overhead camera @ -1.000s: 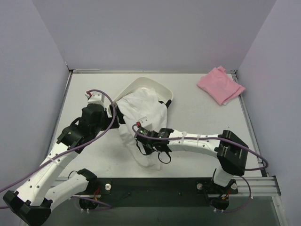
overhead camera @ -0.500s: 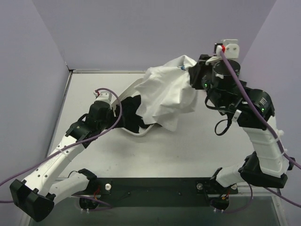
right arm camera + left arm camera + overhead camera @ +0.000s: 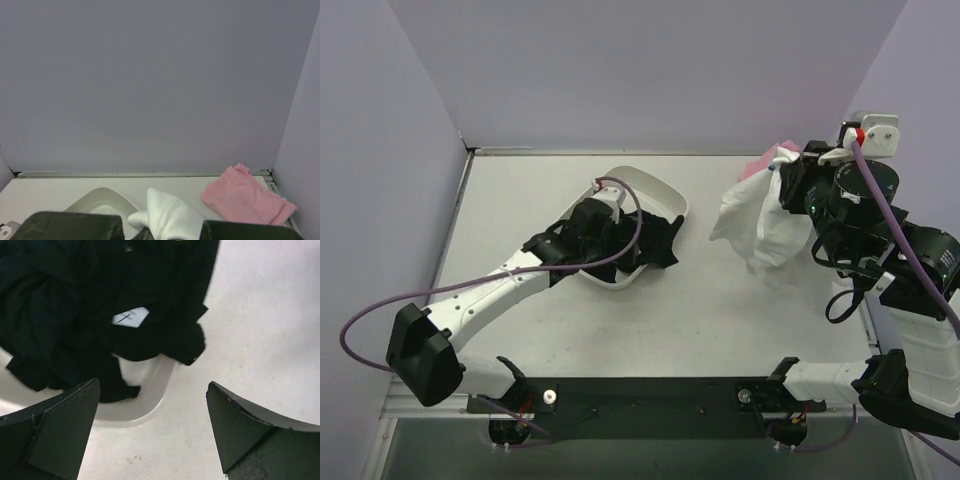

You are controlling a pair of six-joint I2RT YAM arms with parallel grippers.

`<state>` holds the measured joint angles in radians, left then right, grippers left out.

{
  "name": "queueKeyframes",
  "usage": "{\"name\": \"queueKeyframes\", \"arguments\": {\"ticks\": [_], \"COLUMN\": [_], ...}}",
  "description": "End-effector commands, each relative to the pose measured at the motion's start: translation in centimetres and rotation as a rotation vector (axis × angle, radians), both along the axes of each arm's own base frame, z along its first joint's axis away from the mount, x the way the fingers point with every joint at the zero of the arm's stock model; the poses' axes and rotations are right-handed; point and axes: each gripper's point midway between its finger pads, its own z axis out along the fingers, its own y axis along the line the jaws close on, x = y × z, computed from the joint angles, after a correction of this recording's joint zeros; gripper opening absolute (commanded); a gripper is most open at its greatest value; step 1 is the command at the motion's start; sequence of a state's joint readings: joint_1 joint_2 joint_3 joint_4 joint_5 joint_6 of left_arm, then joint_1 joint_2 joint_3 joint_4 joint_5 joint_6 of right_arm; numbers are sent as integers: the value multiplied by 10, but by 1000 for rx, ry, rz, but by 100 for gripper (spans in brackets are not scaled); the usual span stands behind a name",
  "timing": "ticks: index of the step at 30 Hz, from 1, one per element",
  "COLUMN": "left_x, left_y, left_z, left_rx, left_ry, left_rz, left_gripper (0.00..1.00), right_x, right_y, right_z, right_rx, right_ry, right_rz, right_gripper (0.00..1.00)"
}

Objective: Fold and stack the t-shirts

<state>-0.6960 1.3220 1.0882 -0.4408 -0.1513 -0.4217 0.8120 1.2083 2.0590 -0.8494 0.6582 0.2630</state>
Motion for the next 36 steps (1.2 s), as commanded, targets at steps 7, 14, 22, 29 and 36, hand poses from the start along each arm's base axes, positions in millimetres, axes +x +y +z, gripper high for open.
{"name": "queueKeyframes", "arguments": {"ticks": [7, 14, 22, 29, 36], "left_x": [32, 50, 55, 81, 109], "left_y": [-72, -97, -96, -55, 0], "left_z": [-35, -69, -105, -134, -146], "left_rx": [49, 93, 161, 237, 325], "left_ry": [-37, -16, 44, 110, 171], "left_rz": [-185, -273, -289, -192, -112], "left_gripper": [97, 97, 98, 90, 53], "right_x": [4, 5, 4, 1, 2], "right_y": [9, 23, 23, 24, 31], "right_z": [-49, -74, -87, -93, -102], "right_rx": [-3, 12, 5, 15, 33], "right_ry": [78, 120, 137, 140, 151], "right_rz": [7, 56, 65, 80, 102], "right_gripper": [0, 0, 0, 0, 0]}}
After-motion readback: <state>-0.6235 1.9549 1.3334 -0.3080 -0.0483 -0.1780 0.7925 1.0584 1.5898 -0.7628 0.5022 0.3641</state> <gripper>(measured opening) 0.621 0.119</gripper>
